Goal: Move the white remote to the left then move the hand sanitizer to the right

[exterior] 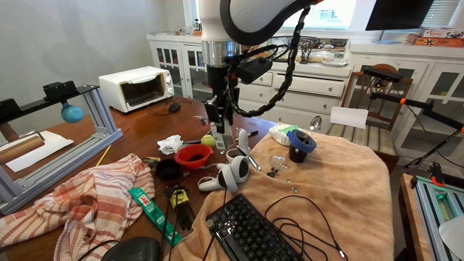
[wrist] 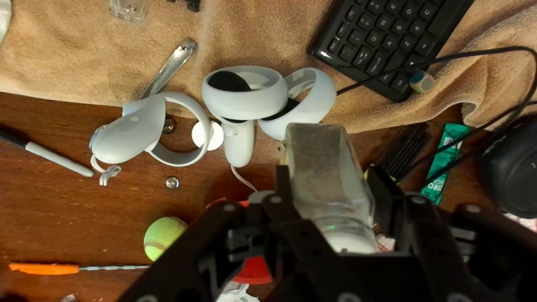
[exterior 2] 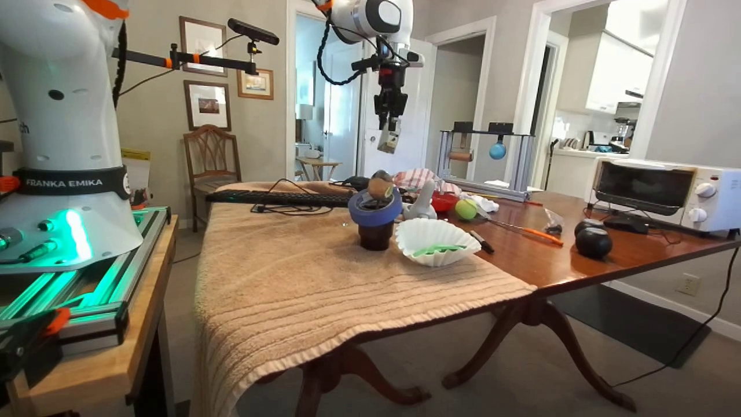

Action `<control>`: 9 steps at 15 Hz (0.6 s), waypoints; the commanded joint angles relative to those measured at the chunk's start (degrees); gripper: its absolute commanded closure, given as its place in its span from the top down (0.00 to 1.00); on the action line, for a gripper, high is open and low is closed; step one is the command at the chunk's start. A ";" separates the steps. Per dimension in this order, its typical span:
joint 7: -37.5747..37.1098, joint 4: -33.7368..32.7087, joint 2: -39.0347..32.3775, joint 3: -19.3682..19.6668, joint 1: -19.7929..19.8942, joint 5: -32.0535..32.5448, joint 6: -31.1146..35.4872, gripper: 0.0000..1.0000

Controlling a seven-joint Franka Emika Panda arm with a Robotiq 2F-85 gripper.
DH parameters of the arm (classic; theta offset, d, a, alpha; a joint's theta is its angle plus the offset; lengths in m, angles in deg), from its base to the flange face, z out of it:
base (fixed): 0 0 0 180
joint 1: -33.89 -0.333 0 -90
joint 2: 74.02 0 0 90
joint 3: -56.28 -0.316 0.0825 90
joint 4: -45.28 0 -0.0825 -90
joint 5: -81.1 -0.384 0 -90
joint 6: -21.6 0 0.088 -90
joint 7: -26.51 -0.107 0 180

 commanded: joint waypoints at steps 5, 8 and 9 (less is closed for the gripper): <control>-1.56 6.34 1.96 1.00 -0.18 0.03 3.96 0.23; -5.28 12.93 2.51 2.30 -0.55 1.60 8.15 0.23; -6.14 15.19 2.68 2.61 -0.41 1.55 10.02 0.23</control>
